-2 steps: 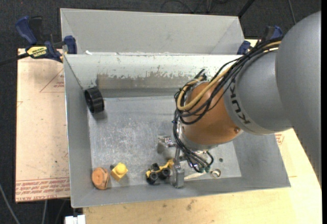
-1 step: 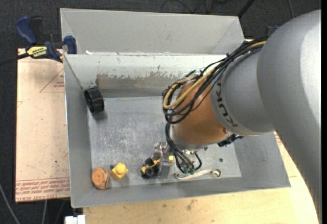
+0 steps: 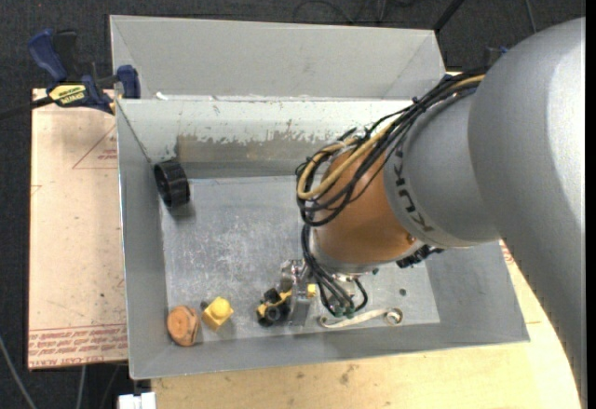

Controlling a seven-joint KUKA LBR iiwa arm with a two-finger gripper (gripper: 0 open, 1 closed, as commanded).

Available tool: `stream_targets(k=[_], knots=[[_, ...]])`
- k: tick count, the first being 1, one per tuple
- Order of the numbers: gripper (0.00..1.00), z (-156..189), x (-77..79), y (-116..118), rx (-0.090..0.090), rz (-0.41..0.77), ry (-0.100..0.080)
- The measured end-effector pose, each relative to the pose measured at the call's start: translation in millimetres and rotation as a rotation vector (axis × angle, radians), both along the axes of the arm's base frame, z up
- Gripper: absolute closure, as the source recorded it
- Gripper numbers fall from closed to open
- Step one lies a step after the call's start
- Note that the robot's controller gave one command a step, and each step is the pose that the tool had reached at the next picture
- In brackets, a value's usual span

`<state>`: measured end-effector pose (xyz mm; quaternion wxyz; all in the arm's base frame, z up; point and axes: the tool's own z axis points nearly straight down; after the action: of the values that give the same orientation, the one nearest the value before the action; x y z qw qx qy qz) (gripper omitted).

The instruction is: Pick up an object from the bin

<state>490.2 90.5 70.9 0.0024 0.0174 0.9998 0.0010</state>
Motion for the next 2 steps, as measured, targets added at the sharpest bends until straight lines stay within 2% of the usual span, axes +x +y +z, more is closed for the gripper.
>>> stream_targets(k=[1, 2], knots=[[1.00, 52.2, 0.8, 10.2, -0.002, -0.001, 0.010], [1.00, 55.5, 22.7, -1.7, 0.000, 0.019, -0.004]])
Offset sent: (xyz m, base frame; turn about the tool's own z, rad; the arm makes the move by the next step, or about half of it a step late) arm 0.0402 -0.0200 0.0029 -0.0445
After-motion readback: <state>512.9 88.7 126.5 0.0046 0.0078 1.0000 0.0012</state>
